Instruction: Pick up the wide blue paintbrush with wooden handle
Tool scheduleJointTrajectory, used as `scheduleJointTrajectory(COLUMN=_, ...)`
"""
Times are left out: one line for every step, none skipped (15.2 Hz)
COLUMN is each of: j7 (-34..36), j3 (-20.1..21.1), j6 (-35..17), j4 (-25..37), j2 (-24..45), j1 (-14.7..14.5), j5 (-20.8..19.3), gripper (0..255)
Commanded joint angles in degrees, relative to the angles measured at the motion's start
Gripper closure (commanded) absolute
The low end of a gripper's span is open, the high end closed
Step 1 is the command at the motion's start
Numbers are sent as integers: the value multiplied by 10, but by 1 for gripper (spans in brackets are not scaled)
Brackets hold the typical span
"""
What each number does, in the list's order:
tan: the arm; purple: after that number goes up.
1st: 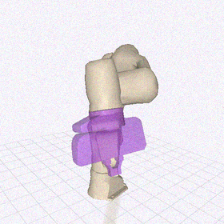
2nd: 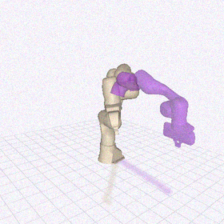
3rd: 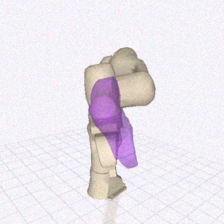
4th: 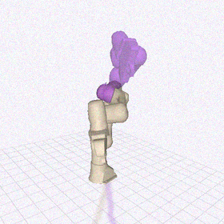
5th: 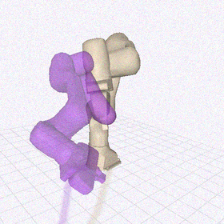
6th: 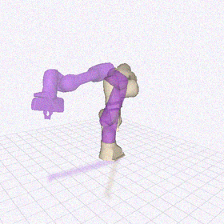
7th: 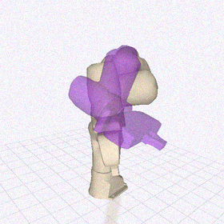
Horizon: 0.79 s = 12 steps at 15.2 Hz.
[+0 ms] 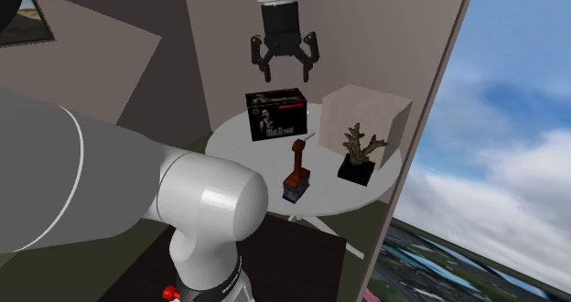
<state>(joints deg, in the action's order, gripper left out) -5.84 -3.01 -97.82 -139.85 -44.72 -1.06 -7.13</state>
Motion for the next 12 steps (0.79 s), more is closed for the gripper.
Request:
scheduleJointTrajectory(j7=0, j3=0, j6=0, j4=0, j2=0, j1=0, j5=0, gripper=0)
scheduleJointTrajectory(j7=7, j3=1, j6=-24, j4=-21, j2=-2, j1=1, j5=0, gripper=0)
scheduleJointTrajectory(j7=14, j3=1, j6=-48, j4=-42, j2=-3, j1=2, j5=0, gripper=0)
scheduleJointTrajectory(j7=21, j3=2, j6=-72, j4=-62, j2=-2, j1=3, j5=0, gripper=0)
scheduleJointTrajectory(j7=28, j3=3, j6=-98, j4=-81, j2=-1, j1=4, j5=0, gripper=0)
scheduleJointTrajectory(j7=35, j3=4, j6=-123, j4=-99, j2=2, j1=5, j5=0, gripper=0)
scheduleJointTrajectory(j7=42, j3=5, j6=-149, j4=-116, j2=7, j1=6, j5=0, gripper=0)
scheduleJointTrajectory(j7=49, j3=6, j6=-176, j4=-133, j2=12, j1=7, j5=-1, gripper=0)
scheduleJointTrajectory(j7=57, j3=7, j6=-204, j4=-149, j2=20, j1=8, j5=-1, gripper=0)
scheduleJointTrajectory(j7=64, j3=8, j6=-232, j4=-163, j2=29, j1=9, j5=-2, gripper=0)
scheduleJointTrajectory(j7=72, j3=9, j6=-261, j4=-177, j2=40, j1=11, j5=-3, gripper=0)
scheduleJointTrajectory(j7=80, j3=11, j6=-291, j4=-190, j2=52, j1=12, j5=-4, gripper=0)
